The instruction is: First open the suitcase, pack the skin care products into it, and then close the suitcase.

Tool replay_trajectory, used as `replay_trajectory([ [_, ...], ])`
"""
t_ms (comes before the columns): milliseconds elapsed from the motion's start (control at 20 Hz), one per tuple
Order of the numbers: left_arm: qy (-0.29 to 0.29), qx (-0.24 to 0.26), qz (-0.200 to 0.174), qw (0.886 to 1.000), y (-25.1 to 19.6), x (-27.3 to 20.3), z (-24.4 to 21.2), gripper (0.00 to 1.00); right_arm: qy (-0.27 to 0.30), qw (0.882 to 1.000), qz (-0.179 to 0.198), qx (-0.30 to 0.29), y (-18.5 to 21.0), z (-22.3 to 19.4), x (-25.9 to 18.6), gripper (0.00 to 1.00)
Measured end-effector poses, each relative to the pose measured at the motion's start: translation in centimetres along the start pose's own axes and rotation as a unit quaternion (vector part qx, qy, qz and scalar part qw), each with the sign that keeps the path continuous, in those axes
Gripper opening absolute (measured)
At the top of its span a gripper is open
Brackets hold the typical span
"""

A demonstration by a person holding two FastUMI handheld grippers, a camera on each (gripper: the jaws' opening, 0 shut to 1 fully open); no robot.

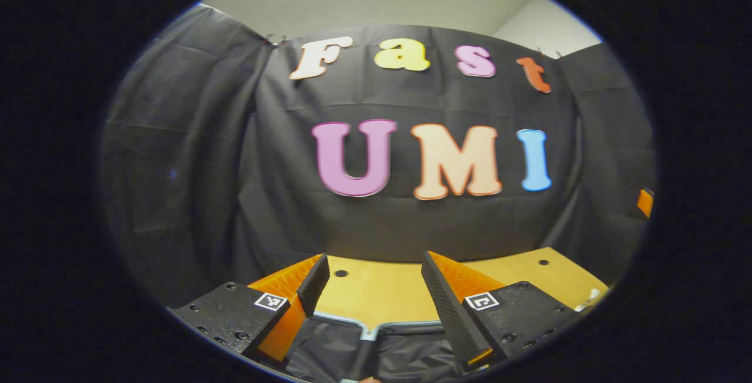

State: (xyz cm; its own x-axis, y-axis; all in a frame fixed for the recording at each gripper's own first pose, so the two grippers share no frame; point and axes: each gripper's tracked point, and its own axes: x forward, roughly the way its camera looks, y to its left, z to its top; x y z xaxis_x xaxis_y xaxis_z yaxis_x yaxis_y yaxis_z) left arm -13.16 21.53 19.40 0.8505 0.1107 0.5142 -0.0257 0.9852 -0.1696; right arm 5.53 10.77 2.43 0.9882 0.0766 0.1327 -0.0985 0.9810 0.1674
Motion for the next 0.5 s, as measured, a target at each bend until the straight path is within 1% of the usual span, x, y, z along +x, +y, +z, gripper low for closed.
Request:
replay_trajectory([
  [50, 0.004, 0.005, -0.02, 1.0, -2.5, 0.4, -0.4, 0.94, 0.0, 1.0, 0.001, 0.003, -0.4, -0.1, -0.1, 1.0],
  [150, 0.019, 0.013, -0.05, 0.998, -6.5, 0.3, -1.8, 0.93, 0.0, 1.0, 0.002, 0.008, -1.5, -0.1, -0.5, 1.0],
  [200, 0.024, 0.011, -0.063, 0.998, -8.2, 0.1, -2.3, 0.92, 0.0, 1.0, 0.002, 0.01, -2.2, -0.1, -0.6, 0.98],
  [250, 0.028, 0.007, -0.076, 0.997, -10.0, 0.2, -2.5, 0.92, 0.001, 1.0, 0.003, 0.011, -2.8, -0.2, -0.9, 0.98],
  [500, 0.051, -0.018, -0.111, 0.992, -16.1, -0.5, -5.1, 0.92, 0.013, 1.0, 0.006, 0.014, -5.5, -0.9, -1.6, 0.99],
])
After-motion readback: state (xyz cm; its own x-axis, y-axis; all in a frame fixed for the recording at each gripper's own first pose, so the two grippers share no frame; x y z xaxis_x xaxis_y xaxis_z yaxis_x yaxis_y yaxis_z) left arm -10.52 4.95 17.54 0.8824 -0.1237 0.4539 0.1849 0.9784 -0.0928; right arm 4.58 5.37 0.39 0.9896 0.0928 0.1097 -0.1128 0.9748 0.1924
